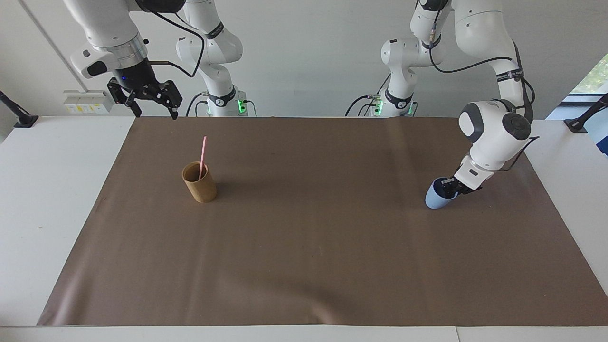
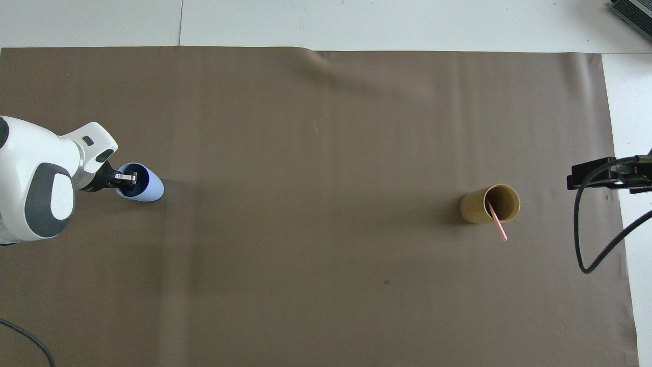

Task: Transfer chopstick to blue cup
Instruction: 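Reach the left gripper to the light blue cup and grasp its rim, then slide the blue cup with the left gripper toward the tan cup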

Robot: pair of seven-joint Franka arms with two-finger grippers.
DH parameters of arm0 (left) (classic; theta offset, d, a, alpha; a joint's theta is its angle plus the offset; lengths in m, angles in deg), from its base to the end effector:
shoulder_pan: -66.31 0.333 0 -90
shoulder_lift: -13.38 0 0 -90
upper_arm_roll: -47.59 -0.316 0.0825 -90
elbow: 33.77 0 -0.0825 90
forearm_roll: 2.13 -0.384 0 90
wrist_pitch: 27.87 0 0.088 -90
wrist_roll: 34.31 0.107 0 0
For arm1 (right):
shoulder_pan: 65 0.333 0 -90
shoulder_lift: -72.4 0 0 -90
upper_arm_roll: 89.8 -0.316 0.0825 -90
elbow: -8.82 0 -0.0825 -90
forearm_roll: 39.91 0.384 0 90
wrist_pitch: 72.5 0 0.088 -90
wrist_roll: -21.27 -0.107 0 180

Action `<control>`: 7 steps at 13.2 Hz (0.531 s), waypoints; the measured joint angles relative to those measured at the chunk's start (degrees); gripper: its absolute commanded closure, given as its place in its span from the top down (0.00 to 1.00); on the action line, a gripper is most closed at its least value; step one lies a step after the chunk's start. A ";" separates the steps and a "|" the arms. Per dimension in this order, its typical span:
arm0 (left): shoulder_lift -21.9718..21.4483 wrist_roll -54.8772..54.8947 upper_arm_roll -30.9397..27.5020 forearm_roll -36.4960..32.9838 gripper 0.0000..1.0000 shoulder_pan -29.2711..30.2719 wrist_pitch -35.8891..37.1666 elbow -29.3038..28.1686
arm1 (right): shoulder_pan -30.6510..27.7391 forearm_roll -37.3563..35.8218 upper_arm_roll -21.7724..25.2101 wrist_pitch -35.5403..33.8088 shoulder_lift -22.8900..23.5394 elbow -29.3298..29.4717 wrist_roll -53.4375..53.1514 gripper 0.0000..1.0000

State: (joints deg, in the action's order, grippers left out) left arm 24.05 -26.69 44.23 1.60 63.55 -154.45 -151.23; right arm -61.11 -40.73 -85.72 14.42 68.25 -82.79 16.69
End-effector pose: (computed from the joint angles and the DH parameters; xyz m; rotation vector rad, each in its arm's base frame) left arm 0.5777 0.0031 0.3469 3.0960 -0.1299 -0.0365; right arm 0.5264 -0.0049 0.6457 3.1293 -0.1311 -0.0145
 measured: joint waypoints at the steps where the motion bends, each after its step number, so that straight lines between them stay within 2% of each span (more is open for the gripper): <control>1: 0.00 0.00 0.00 0.00 0.00 0.00 0.09 0.01 | 0.00 0.00 0.00 0.00 0.00 0.00 0.00 1.00; 5: -0.58 0.00 0.18 0.00 0.00 -0.20 0.30 0.61 | 0.00 0.00 0.00 0.00 0.00 0.00 0.00 1.00; 7: -1.61 -0.27 0.28 0.00 0.00 -2.38 0.69 1.22 | 0.00 0.00 0.00 0.00 0.00 0.00 0.00 1.00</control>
State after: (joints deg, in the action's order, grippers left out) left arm 22.44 -26.95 44.51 1.60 61.17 -153.76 -150.02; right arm -61.11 -40.73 -85.72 14.42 68.25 -82.79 16.69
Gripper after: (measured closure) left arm 0.952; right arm 0.000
